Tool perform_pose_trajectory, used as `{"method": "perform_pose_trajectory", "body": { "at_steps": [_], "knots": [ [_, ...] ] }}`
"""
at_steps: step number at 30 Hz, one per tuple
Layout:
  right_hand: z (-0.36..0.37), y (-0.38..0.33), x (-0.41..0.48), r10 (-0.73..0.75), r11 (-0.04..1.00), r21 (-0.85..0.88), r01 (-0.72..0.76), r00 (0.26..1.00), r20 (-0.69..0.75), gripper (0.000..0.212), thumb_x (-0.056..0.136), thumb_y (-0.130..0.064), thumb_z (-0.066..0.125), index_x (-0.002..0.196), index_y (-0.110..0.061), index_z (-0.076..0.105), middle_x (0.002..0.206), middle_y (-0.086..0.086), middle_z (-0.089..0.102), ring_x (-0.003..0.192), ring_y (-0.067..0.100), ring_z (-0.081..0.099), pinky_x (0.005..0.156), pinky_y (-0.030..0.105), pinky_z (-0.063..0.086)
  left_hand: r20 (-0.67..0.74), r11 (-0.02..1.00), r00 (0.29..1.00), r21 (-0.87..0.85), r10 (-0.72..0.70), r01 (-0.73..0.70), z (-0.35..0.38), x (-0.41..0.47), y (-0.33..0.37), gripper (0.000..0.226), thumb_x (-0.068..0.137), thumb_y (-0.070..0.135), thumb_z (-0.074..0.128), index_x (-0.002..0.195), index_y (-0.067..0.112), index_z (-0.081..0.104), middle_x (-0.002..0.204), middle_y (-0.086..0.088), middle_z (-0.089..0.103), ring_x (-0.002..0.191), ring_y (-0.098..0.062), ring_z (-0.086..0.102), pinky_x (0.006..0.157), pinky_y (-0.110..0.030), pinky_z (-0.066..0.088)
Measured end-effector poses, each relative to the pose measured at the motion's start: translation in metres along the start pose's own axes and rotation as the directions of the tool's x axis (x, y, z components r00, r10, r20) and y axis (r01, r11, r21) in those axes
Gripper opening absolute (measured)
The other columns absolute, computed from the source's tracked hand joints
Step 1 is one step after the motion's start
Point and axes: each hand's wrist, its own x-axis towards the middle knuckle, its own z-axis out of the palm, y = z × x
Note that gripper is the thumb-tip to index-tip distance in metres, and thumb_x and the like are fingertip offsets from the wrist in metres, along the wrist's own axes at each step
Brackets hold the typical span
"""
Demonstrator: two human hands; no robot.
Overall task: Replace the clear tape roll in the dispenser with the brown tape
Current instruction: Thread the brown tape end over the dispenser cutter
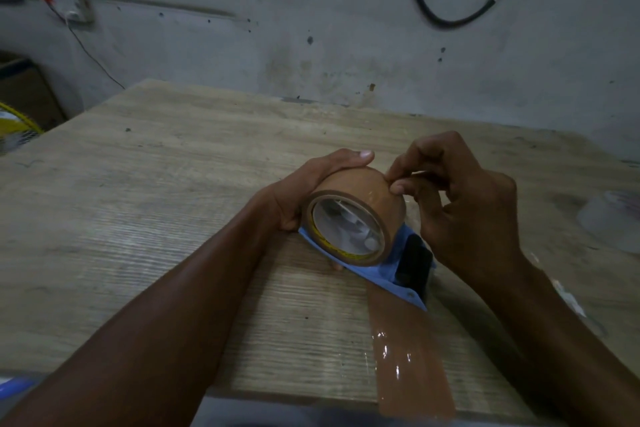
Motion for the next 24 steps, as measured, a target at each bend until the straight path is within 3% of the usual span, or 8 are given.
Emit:
{"method": "perform_pose_trajectory", "body": {
  "at_steps": [3,5,7,10,12,14,17,24],
  "knots": [
    [0.001,-0.002,-0.001,-0.034,0.999,-0.02,0.033,0.999,-0.008,0.023,0.079,0.023,0.063,0.088,0.002,0.06,0.078,0.007,0.069,0.082,0.007,0.065,0.069,0.006,0.05,0.011,1.0,1.0,0.006,0.005,-0.005,-0.002,0.0,-0.001,0.026,0.081,0.04,0.057,0.086,0.014,0.062,0.066,0.004,0.071,0.064,-0.008,0.069,0.06,-0.022,0.055],
    [0.002,-0.003,0.0,-0.025,1.0,-0.017,0.025,1.0,-0.006,0.024,0.077,0.025,0.06,0.086,0.002,0.06,0.076,0.006,0.068,0.08,0.007,0.065,0.065,0.014,0.053,0.013,1.0,1.0,0.003,0.015,-0.015,-0.002,0.0,-0.001,0.027,0.079,0.039,0.057,0.085,0.014,0.062,0.064,0.005,0.07,0.062,-0.007,0.069,0.059,-0.021,0.055],
    [0.003,-0.003,0.0,-0.023,1.0,-0.008,0.023,1.0,0.019,0.021,0.077,0.02,0.059,0.087,0.002,0.06,0.077,0.001,0.064,0.078,0.006,0.063,0.063,0.017,0.052,0.009,1.0,1.0,-0.007,0.012,-0.012,-0.001,0.0,-0.002,0.027,0.083,0.037,0.055,0.086,0.011,0.061,0.064,0.004,0.07,0.06,-0.007,0.068,0.058,-0.02,0.054],
    [0.001,-0.002,-0.002,0.012,1.0,-0.006,-0.012,1.0,0.025,0.021,0.08,0.016,0.061,0.094,0.0,0.061,0.078,0.0,0.062,0.075,0.005,0.061,0.068,0.005,0.047,0.025,1.0,1.0,-0.019,-0.014,0.014,0.0,-0.001,-0.001,0.038,0.074,0.042,0.058,0.091,0.008,0.061,0.072,-0.004,0.067,0.063,-0.011,0.066,0.059,-0.021,0.054],
    [-0.002,0.0,0.001,0.029,1.0,0.008,-0.029,0.999,0.025,0.023,0.084,0.01,0.064,0.103,-0.002,0.066,0.087,0.003,0.068,0.08,0.006,0.064,0.075,0.012,0.051,0.016,1.0,1.0,-0.002,-0.005,0.005,-0.001,0.0,-0.001,0.039,0.071,0.044,0.058,0.092,0.011,0.063,0.077,-0.003,0.068,0.069,-0.012,0.067,0.063,-0.024,0.054],
    [-0.005,0.004,0.002,-0.027,0.999,-0.021,0.028,0.998,0.056,0.022,0.086,0.006,0.066,0.105,-0.004,0.072,0.096,0.005,0.072,0.088,0.01,0.067,0.082,0.019,0.054,-0.01,1.0,1.0,0.005,0.007,-0.007,-0.002,0.001,-0.002,0.03,0.078,0.041,0.058,0.09,0.014,0.064,0.075,0.0,0.07,0.07,-0.011,0.068,0.064,-0.023,0.054],
    [-0.009,0.007,0.003,-0.072,0.997,-0.032,0.076,0.991,0.116,0.017,0.087,0.0,0.068,0.101,-0.006,0.076,0.096,0.004,0.076,0.09,0.008,0.068,0.087,0.017,0.052,-0.012,0.999,1.0,0.033,-0.005,0.006,-0.001,0.001,-0.001,0.03,0.08,0.043,0.058,0.088,0.015,0.065,0.079,-0.001,0.07,0.072,-0.011,0.068,0.067,-0.025,0.054],
    [-0.021,0.007,0.018,-0.097,0.994,-0.029,0.105,0.973,0.211,0.009,0.084,-0.009,0.075,0.092,-0.01,0.078,0.084,-0.007,0.073,0.073,0.003,0.068,0.076,0.006,0.05,-0.026,1.0,1.0,0.01,-0.001,0.001,0.0,-0.001,0.0,0.023,0.097,0.033,0.05,0.083,0.018,0.061,0.062,0.012,0.07,0.064,-0.003,0.068,0.064,-0.021,0.054]
  ]
}}
